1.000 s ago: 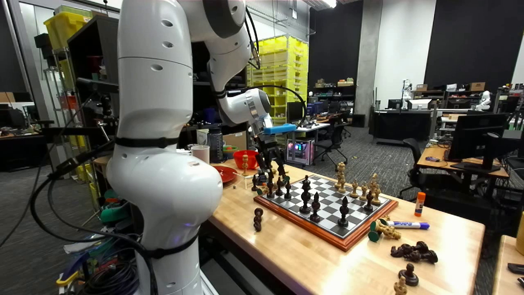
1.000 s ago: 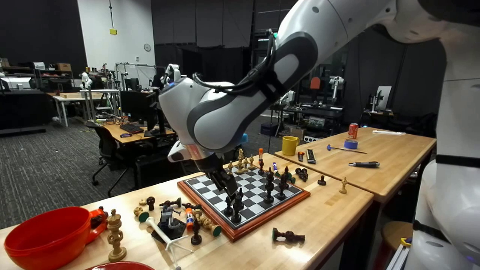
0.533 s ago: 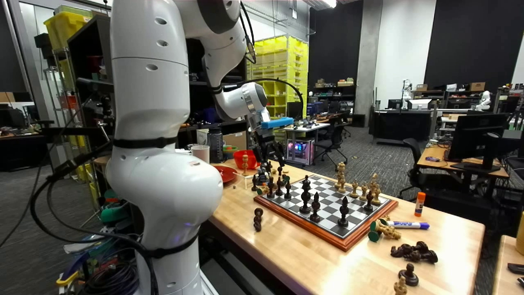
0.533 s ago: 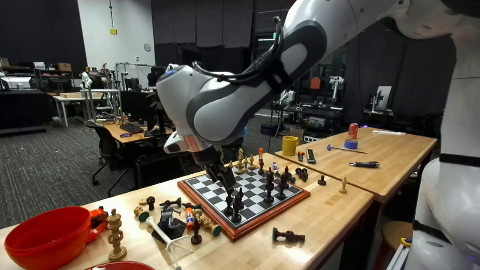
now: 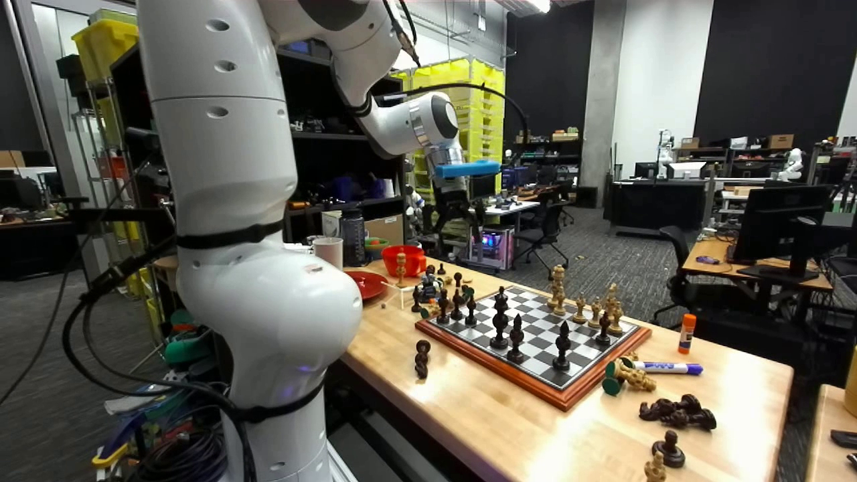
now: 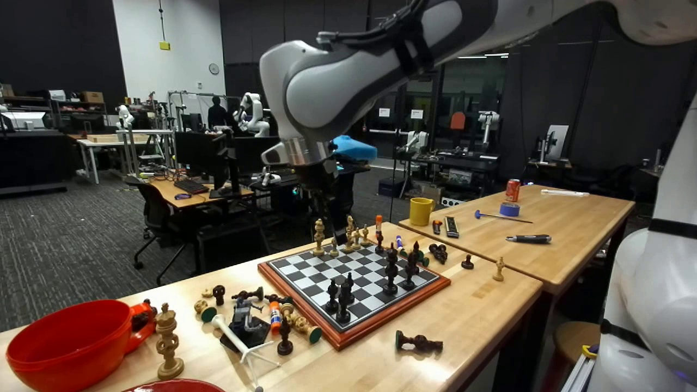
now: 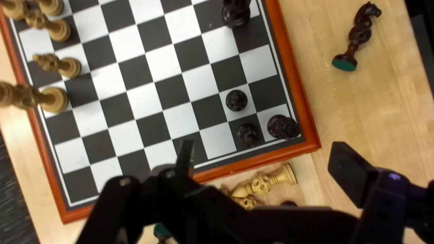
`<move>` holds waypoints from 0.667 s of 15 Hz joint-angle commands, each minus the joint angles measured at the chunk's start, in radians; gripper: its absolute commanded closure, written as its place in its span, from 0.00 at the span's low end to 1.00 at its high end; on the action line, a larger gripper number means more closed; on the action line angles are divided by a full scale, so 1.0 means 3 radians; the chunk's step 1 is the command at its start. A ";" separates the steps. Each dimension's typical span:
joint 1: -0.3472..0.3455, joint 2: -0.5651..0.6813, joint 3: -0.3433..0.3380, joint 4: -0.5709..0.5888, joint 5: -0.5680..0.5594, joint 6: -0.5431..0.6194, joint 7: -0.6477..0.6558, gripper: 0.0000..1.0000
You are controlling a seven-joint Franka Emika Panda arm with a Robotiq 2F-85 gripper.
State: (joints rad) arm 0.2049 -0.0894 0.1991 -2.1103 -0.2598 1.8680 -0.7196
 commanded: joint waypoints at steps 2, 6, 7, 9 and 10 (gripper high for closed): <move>-0.0234 -0.0199 -0.0324 0.0182 0.0456 -0.0499 -0.0014 0.00; -0.0329 -0.0176 -0.0463 0.0201 0.0603 -0.0516 0.0009 0.00; -0.0368 -0.0198 -0.0517 0.0200 0.0676 -0.0522 0.0008 0.00; -0.0396 -0.0216 -0.0564 0.0200 0.0725 -0.0528 0.0008 0.00; -0.0396 -0.0216 -0.0564 0.0200 0.0729 -0.0528 0.0012 0.00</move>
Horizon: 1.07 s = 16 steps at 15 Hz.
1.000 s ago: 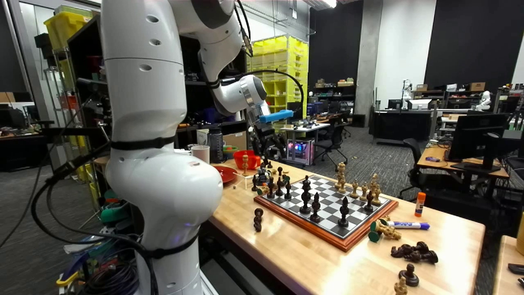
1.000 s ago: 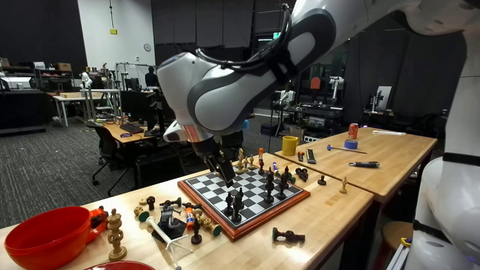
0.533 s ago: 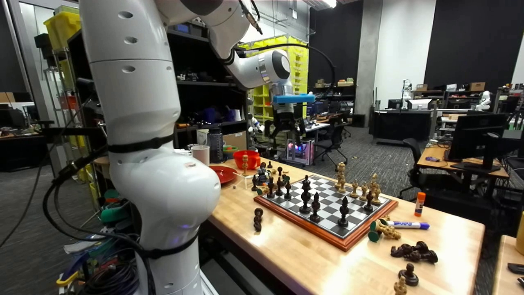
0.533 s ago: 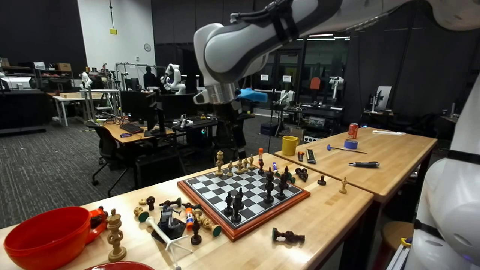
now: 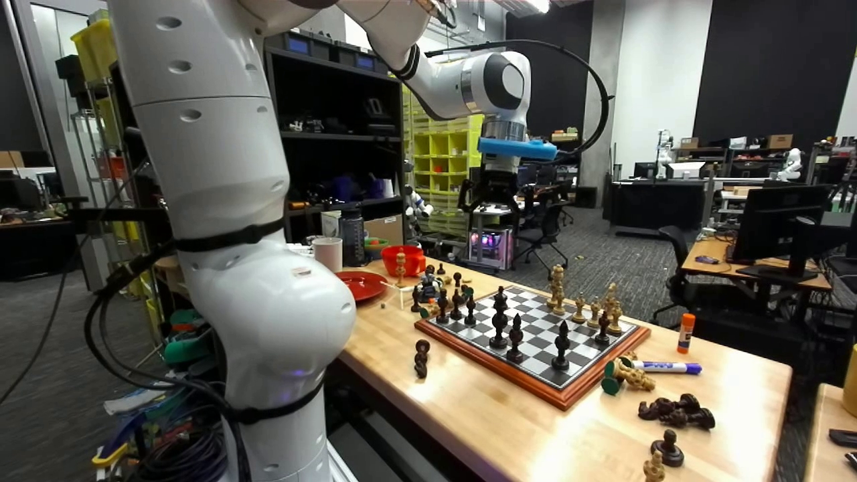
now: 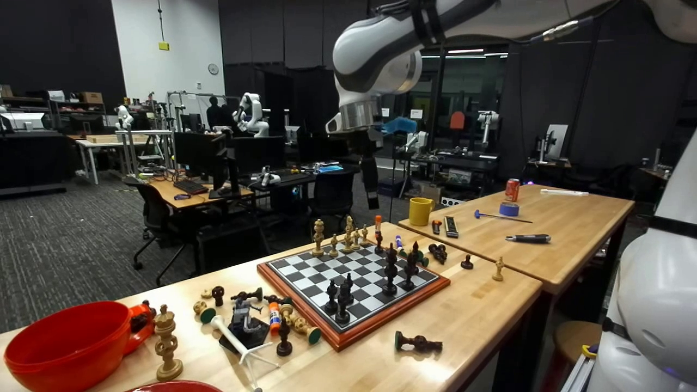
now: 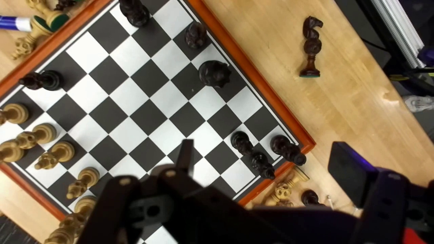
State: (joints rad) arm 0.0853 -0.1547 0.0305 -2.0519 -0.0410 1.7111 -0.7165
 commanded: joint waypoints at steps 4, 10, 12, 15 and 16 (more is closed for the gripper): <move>-0.0006 -0.0176 -0.0037 -0.0250 0.0208 0.0289 0.0041 0.00; -0.0049 -0.0819 -0.0212 -0.1050 0.0552 0.0735 0.0020 0.00; -0.0045 -0.1022 -0.0275 -0.1256 0.0557 0.0832 0.0031 0.00; -0.0046 -0.1282 -0.0333 -0.1496 0.0480 0.0950 0.0112 0.00; -0.0054 -0.1342 -0.0337 -0.1552 0.0440 0.1019 0.0159 0.00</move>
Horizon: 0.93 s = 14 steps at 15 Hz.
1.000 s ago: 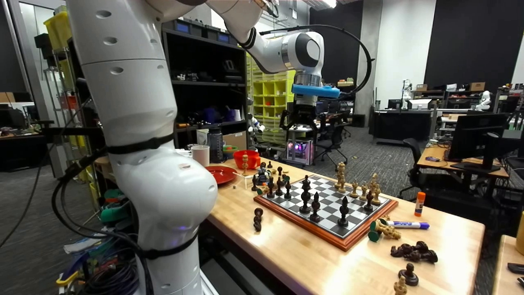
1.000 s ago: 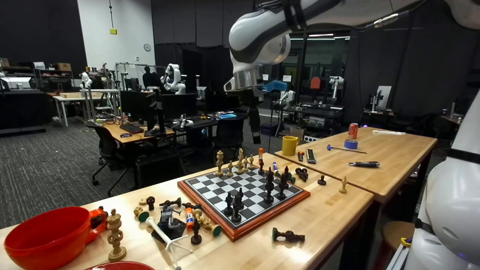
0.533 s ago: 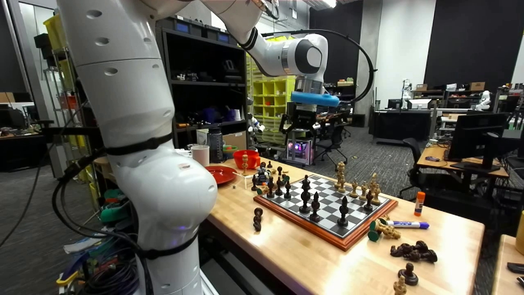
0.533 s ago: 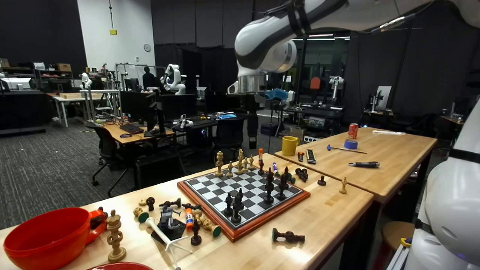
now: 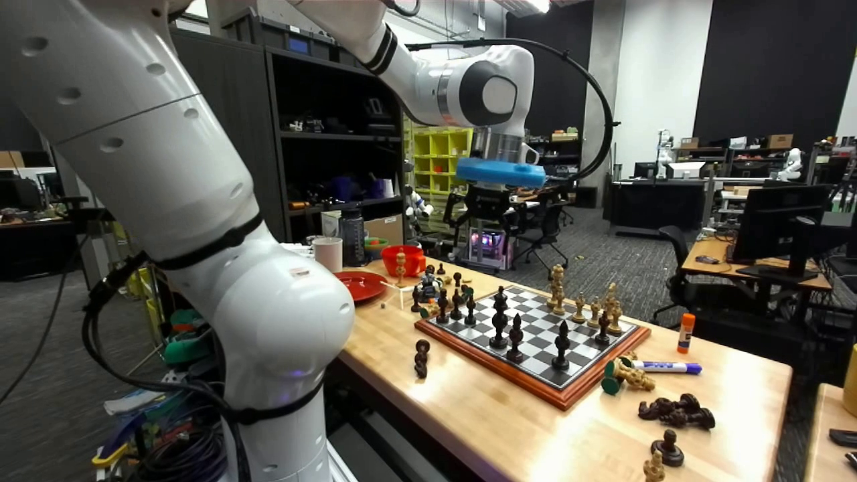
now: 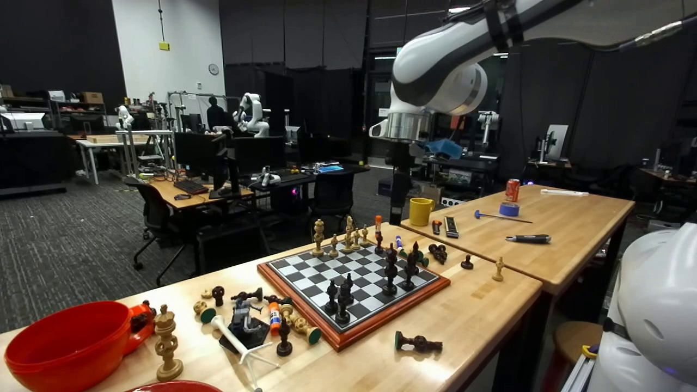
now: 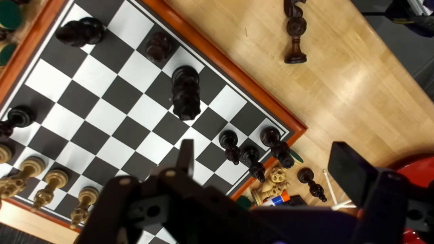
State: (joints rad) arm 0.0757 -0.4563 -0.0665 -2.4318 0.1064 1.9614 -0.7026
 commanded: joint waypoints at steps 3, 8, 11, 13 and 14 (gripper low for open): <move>-0.0040 -0.0377 -0.0035 -0.0337 -0.0171 0.0376 0.0243 0.00; -0.0166 -0.0162 -0.0045 -0.0244 -0.0482 0.0874 0.0673 0.00; -0.0290 0.0049 -0.0050 -0.0125 -0.0714 0.1045 0.1008 0.00; -0.0368 0.0203 -0.0046 -0.0040 -0.0822 0.1093 0.1203 0.00; -0.0406 0.0277 -0.0036 0.0001 -0.0879 0.1099 0.1295 0.00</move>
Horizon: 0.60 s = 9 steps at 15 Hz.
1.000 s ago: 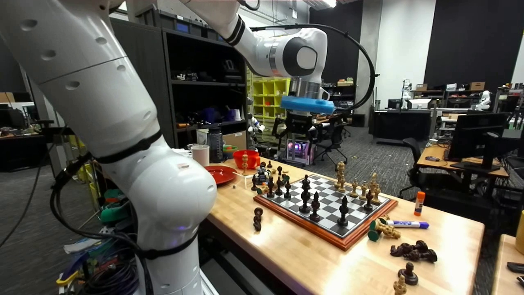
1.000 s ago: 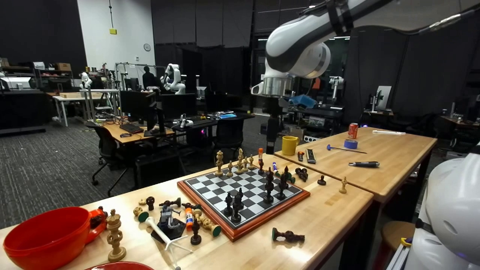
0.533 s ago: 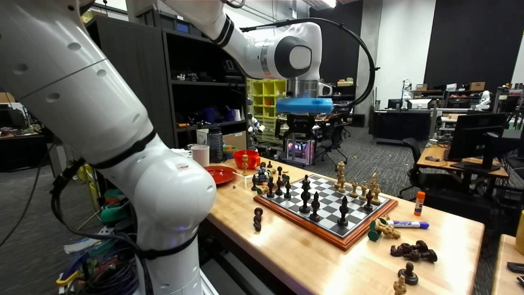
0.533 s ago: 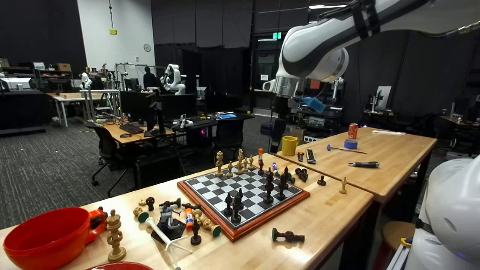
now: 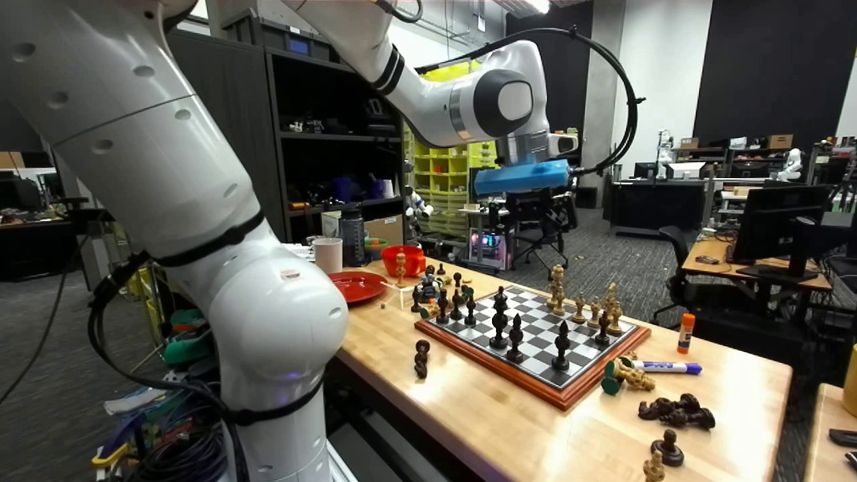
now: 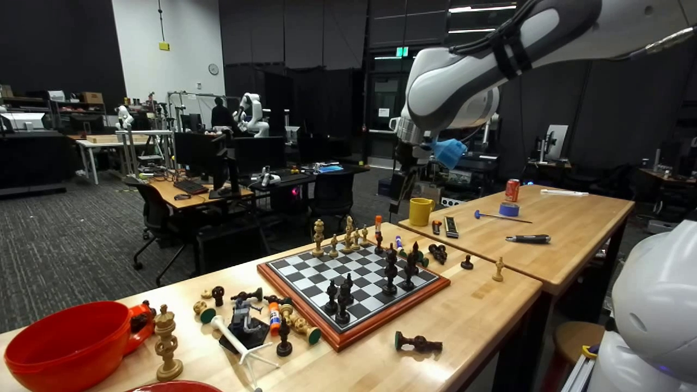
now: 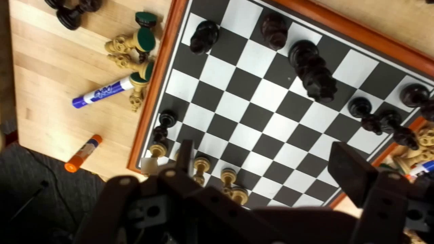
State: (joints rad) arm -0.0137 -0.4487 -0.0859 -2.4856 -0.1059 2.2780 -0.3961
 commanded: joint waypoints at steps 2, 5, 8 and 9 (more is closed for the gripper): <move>-0.0077 0.0355 -0.0014 0.0220 -0.0125 0.0040 0.0240 0.00; -0.0064 0.0337 -0.0023 0.0175 -0.0099 0.0037 0.0188 0.00; -0.0016 0.0308 -0.0003 0.0114 -0.0044 -0.0031 0.0158 0.00; 0.0024 0.0269 -0.0006 0.0067 0.0009 -0.0068 0.0093 0.00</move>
State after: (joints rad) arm -0.0326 -0.3347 -0.0877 -2.4350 -0.1296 2.2874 -0.3425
